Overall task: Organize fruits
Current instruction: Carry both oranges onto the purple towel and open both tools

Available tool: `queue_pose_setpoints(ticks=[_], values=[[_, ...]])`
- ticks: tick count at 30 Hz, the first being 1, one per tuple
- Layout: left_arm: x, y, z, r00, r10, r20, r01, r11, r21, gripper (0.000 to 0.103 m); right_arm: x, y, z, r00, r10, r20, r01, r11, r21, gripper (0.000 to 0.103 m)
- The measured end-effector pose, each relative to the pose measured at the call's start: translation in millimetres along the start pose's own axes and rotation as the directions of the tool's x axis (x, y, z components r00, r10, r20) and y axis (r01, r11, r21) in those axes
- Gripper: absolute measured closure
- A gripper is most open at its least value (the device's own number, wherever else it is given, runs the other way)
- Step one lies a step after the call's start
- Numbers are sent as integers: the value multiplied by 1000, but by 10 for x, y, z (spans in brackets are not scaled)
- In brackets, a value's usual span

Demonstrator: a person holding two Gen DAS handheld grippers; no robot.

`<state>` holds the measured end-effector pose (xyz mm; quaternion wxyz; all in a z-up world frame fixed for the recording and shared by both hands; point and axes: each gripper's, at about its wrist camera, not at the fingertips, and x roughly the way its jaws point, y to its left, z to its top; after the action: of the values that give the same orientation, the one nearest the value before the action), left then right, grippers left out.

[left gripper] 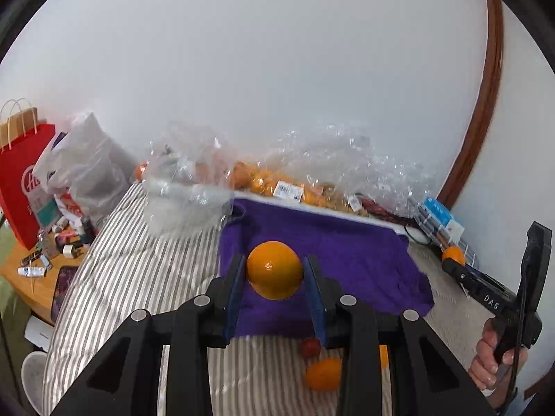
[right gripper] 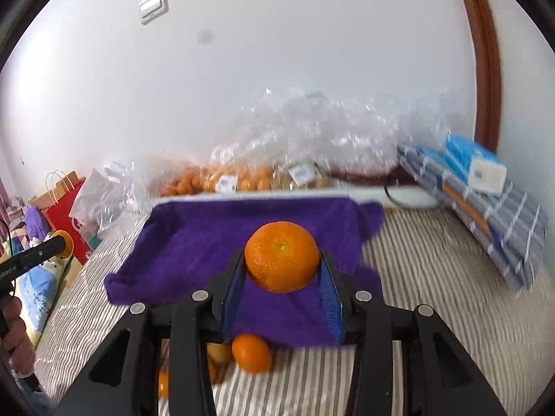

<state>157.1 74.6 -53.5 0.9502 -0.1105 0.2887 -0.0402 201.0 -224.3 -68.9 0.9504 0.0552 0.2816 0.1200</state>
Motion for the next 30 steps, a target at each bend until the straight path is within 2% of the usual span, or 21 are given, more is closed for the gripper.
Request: queue_pose_setpoints(ticks=[4, 9, 14, 16, 19, 30], values=[[258, -144, 187, 999, 38, 15, -39, 999, 32, 71, 203, 37, 235, 1000, 4, 17, -3, 1000, -13, 62], [687, -220, 270, 1000, 6, 11, -6, 1000, 5, 71, 533, -21, 358, 1000, 2, 15, -2, 1000, -6, 62], [1157, -111, 166, 999, 17, -44, -18, 999, -29, 71, 828, -182, 257, 999, -3, -35, 4, 999, 32, 62], [1282, -55, 61, 997, 24, -78, -28, 999, -44, 71, 924, -217, 186, 997, -35, -63, 36, 999, 10, 62], [1402, -50, -81, 990, 0, -140, -5, 999, -38, 71, 1070, -241, 116, 992, -66, -103, 64, 998, -18, 62], [1619, -127, -253, 982, 67, -177, -64, 998, 20, 71, 1394, -221, -100, 968, -81, -237, 77, 997, -26, 62]])
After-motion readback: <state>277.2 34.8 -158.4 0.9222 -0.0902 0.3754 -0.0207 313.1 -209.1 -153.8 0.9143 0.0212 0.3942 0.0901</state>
